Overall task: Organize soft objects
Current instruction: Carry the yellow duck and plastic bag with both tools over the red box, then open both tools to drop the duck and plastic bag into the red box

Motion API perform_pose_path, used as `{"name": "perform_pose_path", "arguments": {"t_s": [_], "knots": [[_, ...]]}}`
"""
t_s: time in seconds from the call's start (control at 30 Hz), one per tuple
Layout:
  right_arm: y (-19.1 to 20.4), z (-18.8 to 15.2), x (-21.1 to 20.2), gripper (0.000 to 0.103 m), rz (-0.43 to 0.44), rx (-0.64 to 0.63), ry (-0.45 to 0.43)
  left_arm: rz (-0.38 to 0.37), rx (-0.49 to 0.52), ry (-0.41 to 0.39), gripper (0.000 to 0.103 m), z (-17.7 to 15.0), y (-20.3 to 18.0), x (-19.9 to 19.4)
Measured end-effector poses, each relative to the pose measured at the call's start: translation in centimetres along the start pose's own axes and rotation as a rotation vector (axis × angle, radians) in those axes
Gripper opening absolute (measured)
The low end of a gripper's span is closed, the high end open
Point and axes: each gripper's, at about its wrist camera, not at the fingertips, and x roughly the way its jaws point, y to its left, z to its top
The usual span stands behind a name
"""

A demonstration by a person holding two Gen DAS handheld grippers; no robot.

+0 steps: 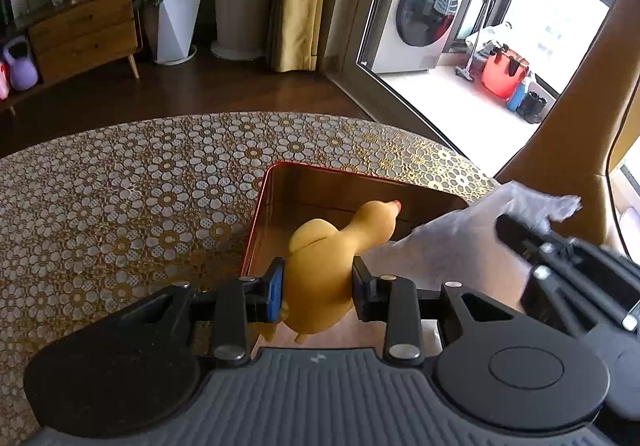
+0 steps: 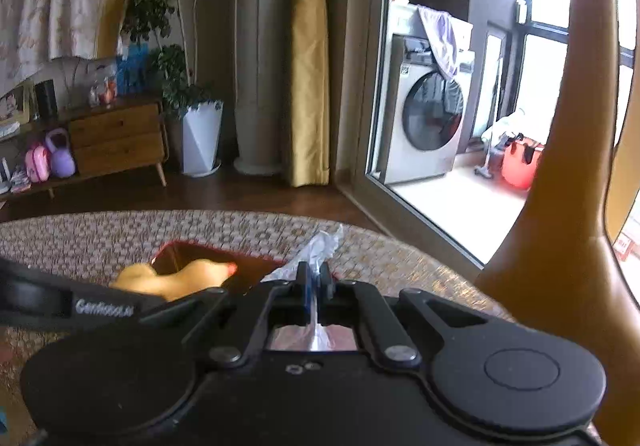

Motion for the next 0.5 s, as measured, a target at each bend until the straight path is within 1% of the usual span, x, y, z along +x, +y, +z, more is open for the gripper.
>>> {"name": "perform_pose_path", "arguments": {"t_s": [0.1,0.33,0.5], "knots": [[0.6,-0.7,0.7,0.002,0.016,-0.019,0.025,0.011,0.013,0.008,0.033,0.0,0.0,1.0],[1.6,-1.5,1.2,0.002,0.109,-0.074,0.083,0.019,0.037,0.029,0.036,-0.6,-0.1,2.5],[2.0,-1.8,1.7,0.002,0.154,-0.096,0.139,0.021,0.051,0.021,0.042,-0.8,-0.3,2.8]]}}
